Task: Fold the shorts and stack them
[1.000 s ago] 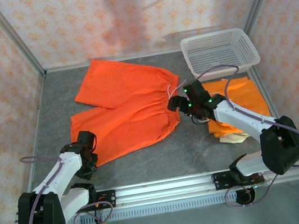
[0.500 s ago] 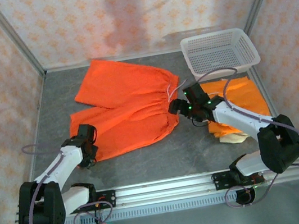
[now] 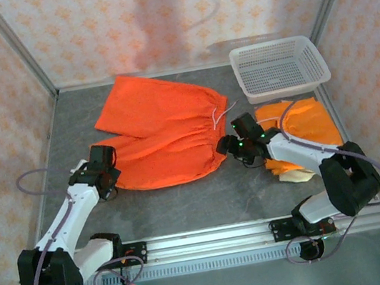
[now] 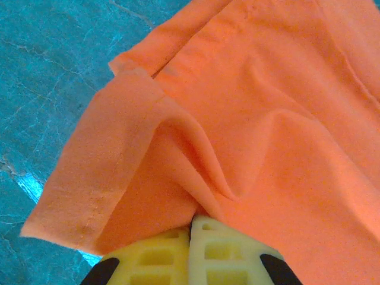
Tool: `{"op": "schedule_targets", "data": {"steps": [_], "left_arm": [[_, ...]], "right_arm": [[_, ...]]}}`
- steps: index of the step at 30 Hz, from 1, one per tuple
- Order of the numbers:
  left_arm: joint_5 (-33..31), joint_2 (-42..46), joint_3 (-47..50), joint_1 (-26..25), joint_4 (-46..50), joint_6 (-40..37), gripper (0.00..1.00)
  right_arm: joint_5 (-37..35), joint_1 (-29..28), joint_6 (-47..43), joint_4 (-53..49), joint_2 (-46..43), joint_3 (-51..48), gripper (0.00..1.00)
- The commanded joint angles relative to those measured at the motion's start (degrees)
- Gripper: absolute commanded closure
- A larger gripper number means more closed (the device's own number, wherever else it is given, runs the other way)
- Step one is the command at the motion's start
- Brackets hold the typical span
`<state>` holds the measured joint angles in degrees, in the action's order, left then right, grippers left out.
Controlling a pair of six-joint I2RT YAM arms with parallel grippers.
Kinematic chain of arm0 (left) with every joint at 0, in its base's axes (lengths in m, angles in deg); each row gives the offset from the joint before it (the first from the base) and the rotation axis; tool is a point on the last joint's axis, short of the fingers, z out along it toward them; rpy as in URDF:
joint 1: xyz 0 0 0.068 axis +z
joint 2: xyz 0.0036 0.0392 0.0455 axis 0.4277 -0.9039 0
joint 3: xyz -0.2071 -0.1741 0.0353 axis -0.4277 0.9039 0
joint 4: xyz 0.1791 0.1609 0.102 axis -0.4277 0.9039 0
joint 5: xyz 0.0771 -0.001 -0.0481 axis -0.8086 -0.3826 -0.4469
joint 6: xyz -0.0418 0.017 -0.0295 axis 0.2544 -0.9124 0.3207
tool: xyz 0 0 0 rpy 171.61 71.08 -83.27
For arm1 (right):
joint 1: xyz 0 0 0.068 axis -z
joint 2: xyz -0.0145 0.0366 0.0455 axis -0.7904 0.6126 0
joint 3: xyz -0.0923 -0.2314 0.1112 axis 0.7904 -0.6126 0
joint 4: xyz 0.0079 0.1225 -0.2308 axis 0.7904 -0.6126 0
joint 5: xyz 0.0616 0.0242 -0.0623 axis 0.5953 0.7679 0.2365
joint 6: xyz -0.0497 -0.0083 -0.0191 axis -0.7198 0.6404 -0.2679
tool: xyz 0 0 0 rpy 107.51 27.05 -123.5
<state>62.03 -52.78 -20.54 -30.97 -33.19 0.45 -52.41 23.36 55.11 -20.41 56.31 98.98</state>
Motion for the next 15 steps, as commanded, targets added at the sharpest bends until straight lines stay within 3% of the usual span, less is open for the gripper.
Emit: {"op": "schedule_targets", "data": {"steps": [1, 11, 15], "left_arm": [[-2.71, 0.32, -0.61, 0.0, 2.18, -1.0, 1.0], [-3.03, -0.97, -0.85, 0.01, 1.13, -1.95, 1.0], [-4.27, -0.56, -2.42, 0.02, 2.26, -3.28, 1.0]], "right_arm": [[2.82, -0.92, 5.09, 3.79, 2.98, -0.49, 0.29], [1.66, -1.28, 7.44, 6.58, 7.65, 1.57, 0.58], [0.26, -1.28, 6.39, 4.42, 9.09, 3.73, 0.83]]}}
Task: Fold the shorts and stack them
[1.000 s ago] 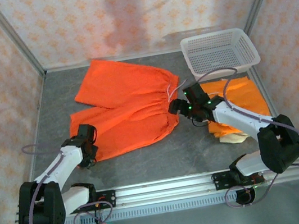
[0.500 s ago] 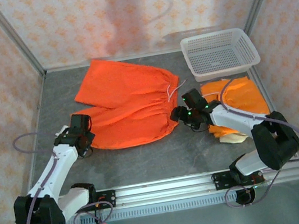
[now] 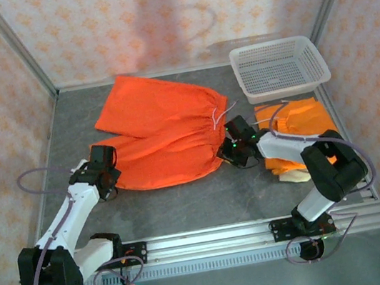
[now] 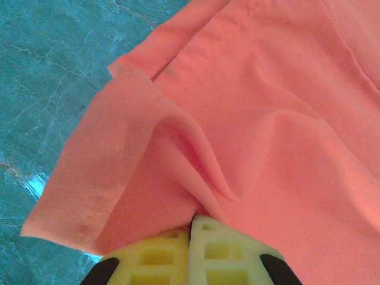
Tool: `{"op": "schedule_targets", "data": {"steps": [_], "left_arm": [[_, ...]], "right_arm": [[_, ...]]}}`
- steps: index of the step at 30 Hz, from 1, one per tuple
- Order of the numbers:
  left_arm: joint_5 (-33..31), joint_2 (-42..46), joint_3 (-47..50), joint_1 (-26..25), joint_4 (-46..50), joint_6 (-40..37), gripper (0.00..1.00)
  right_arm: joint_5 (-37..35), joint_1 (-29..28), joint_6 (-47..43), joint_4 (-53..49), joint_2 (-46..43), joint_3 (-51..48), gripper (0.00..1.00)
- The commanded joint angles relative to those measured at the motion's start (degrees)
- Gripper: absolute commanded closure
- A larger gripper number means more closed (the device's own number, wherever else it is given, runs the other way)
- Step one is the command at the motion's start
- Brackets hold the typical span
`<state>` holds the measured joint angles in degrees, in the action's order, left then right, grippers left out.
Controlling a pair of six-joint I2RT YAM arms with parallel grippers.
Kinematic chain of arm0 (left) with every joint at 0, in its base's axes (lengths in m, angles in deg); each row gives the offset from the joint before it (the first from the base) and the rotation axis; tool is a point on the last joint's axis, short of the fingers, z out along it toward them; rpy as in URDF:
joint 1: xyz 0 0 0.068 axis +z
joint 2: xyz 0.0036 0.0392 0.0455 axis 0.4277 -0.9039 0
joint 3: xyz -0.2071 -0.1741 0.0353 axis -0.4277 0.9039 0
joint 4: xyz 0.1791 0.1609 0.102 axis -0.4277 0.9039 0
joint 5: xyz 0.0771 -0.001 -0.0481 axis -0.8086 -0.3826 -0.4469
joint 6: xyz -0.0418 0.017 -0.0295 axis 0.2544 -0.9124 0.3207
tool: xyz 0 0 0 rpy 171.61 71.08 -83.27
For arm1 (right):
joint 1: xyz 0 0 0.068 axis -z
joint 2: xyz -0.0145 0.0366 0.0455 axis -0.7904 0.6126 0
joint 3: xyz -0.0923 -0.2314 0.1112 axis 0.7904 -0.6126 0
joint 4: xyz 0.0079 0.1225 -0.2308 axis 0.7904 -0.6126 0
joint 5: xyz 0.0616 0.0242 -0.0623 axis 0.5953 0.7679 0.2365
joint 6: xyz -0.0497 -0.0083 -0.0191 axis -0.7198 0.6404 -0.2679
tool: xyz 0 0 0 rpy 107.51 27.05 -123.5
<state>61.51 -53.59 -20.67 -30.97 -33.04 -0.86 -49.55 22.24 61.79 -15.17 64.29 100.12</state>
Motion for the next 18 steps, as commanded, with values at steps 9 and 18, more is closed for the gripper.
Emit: {"op": "schedule_targets", "data": {"steps": [9, 18], "left_arm": [[-10.38, 7.89, -12.64, 0.28, 10.03, -7.03, 1.0], [-12.95, 10.29, -26.47, 0.23, 17.39, -13.01, 1.0]], "right_arm": [[-7.32, -0.13, -4.09, -12.49, -7.7, 8.66, 1.0], [-8.35, -0.17, -3.35, -19.66, -16.48, 11.49, 1.0]]}}
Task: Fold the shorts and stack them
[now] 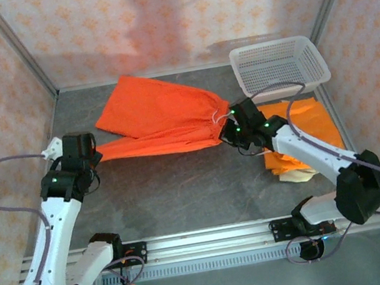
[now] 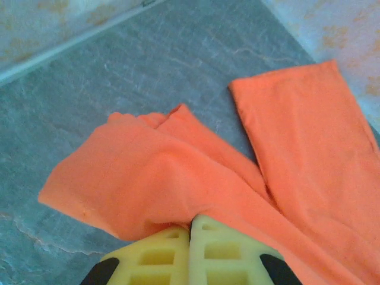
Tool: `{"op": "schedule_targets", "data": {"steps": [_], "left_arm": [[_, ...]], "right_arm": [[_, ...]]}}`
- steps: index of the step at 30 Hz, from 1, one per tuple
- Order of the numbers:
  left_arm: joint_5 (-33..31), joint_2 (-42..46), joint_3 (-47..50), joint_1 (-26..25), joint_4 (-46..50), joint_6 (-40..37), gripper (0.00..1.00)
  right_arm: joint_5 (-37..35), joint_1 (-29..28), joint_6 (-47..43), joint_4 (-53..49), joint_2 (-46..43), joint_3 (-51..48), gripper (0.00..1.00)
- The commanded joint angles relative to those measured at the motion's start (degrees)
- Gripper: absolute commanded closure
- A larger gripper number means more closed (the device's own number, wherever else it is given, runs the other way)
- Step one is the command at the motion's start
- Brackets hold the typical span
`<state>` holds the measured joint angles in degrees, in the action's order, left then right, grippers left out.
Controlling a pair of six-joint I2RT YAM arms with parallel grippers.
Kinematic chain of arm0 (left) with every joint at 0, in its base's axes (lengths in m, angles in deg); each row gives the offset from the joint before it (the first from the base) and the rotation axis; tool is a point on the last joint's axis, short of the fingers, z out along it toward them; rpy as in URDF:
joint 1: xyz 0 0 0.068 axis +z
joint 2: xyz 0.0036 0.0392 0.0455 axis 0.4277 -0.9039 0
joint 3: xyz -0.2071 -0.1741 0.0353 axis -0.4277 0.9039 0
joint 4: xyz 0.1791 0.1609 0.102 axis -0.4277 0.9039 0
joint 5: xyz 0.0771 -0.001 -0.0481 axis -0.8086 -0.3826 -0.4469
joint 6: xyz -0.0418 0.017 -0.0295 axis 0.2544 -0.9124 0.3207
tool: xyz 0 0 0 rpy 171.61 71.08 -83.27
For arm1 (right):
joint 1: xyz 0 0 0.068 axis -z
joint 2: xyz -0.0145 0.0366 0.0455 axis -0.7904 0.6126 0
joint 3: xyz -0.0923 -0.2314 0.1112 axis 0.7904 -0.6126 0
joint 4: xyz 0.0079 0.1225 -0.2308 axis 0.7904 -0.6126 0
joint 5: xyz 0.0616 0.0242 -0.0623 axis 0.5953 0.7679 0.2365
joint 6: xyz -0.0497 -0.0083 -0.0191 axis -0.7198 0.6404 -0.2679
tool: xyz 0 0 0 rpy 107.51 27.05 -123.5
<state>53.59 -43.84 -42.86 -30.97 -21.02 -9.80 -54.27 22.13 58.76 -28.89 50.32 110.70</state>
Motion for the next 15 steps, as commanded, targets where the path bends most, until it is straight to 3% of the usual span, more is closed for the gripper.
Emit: {"op": "schedule_targets", "data": {"steps": [1, 8, 15], "left_arm": [[-4.91, 0.42, -5.76, 0.18, 5.75, -4.95, 1.0], [-5.49, -2.21, -12.92, 0.18, 4.45, -9.33, 1.0], [-3.97, -14.06, -22.11, 0.08, -0.21, -13.07, 1.0]], "right_arm": [[-3.67, -0.1, 0.15, -6.12, -3.34, 0.77, 1.0], [-4.56, -0.15, 3.5, -6.62, -7.08, -0.1, 1.0], [-7.05, -0.17, 5.03, -8.14, -3.92, 2.71, 1.0]]}}
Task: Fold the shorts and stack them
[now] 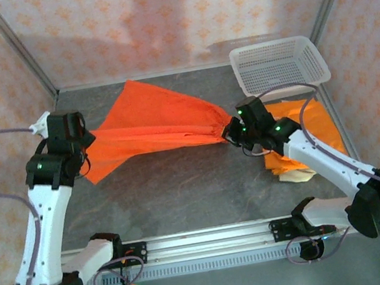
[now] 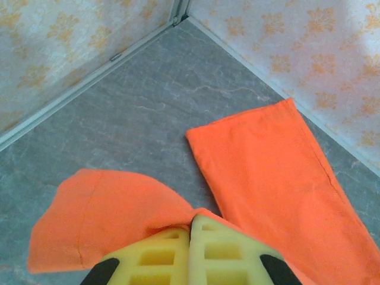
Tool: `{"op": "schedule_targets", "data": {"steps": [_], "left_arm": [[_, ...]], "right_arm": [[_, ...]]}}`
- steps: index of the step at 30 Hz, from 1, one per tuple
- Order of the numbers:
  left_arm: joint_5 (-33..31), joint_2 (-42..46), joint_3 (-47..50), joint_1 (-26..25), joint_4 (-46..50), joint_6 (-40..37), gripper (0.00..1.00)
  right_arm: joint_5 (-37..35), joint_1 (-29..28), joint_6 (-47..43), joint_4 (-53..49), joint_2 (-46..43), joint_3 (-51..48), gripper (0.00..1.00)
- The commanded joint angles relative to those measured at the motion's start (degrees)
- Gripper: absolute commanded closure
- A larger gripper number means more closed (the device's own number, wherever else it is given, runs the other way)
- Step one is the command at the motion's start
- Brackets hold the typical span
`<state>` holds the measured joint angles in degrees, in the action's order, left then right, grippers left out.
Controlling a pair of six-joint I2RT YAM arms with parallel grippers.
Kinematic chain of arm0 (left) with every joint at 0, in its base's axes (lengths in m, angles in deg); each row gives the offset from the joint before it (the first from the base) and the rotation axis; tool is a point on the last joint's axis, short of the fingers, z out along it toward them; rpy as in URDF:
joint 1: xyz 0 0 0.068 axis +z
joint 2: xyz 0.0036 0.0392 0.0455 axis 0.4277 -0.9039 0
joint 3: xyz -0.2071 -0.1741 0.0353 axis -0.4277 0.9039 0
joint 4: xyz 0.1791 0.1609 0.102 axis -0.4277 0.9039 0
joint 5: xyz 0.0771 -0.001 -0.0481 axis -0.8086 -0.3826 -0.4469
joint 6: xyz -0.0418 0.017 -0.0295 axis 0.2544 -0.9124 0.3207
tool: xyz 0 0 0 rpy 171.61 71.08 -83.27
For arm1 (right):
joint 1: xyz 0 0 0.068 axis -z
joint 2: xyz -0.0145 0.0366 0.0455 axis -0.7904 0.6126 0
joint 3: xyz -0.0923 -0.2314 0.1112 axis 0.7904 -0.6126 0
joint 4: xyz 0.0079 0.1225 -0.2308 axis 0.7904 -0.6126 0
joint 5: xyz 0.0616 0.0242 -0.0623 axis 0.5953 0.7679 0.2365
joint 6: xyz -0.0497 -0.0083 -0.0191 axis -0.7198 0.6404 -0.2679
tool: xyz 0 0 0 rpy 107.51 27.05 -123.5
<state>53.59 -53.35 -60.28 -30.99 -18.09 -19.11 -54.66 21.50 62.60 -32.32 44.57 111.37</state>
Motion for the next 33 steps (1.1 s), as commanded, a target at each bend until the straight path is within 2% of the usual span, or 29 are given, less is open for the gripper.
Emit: {"op": "schedule_targets", "data": {"steps": [1, 5, 14, 33], "left_arm": [[-3.87, -6.45, -6.03, 0.05, -3.64, -4.05, 1.0], [-3.59, -14.72, -11.6, 0.1, -6.34, -5.28, 1.0], [-2.25, -31.34, -25.32, -0.11, -9.38, -6.69, 1.0], [2.34, -66.69, -60.86, -0.46, -5.11, -7.03, 1.0]], "right_arm": [[-7.2, 0.57, 1.32, -4.77, 2.43, 2.28, 1.0], [-8.34, 1.37, 1.72, -4.64, 5.19, 3.74, 1.0], [-6.2, 5.58, 3.2, -2.21, 10.3, 6.44, 1.0], [-3.95, 10.83, 6.57, 4.36, 24.36, 11.25, 1.0]]}}
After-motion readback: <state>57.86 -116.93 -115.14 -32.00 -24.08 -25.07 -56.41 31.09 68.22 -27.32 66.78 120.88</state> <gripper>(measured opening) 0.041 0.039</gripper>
